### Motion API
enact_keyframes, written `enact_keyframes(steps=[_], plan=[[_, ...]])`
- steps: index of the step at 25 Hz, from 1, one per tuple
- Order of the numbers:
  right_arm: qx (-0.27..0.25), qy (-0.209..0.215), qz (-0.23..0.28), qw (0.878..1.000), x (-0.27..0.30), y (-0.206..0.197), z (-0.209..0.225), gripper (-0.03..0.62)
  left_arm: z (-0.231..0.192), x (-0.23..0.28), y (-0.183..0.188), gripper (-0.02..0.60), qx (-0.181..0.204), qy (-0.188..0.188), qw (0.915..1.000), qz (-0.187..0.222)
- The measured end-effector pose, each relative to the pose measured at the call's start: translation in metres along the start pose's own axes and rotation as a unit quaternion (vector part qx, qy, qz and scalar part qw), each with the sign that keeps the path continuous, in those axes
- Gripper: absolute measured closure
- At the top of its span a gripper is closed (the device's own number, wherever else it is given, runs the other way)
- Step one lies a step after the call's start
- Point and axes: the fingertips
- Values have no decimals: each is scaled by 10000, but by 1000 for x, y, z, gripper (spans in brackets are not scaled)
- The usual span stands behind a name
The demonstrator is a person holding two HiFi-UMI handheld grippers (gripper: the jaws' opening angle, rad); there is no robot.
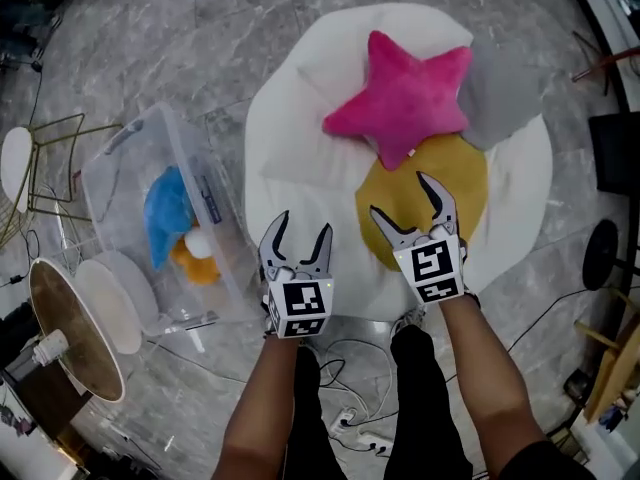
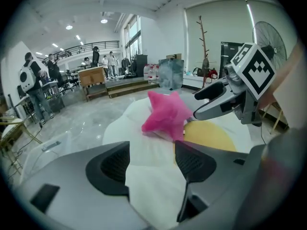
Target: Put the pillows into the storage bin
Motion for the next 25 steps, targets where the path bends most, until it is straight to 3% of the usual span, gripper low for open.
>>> enact_keyframes(steps=[6,11,17,25], plan=[[67,-112,-5,9999,-27,-30,71,174,62,40,38,282,220,-71,9997,34],[-99,162,-27,9998,-41,-44,106,173,92,55,74,282,479,145,9987,96],[-480,400,-9,9980,-49,-43,140,171,97,72,91,282,426,529,9977,61],[-356,264,-165,9989,-6,-53,164,139,86,126,82,282,913,82,9958,-33]])
Point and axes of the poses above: the fingertips, and each gripper's own axes: x forward along the fingers, z to its right, y out of its top, and after that the axes turned 4 degrees about y, right-handed
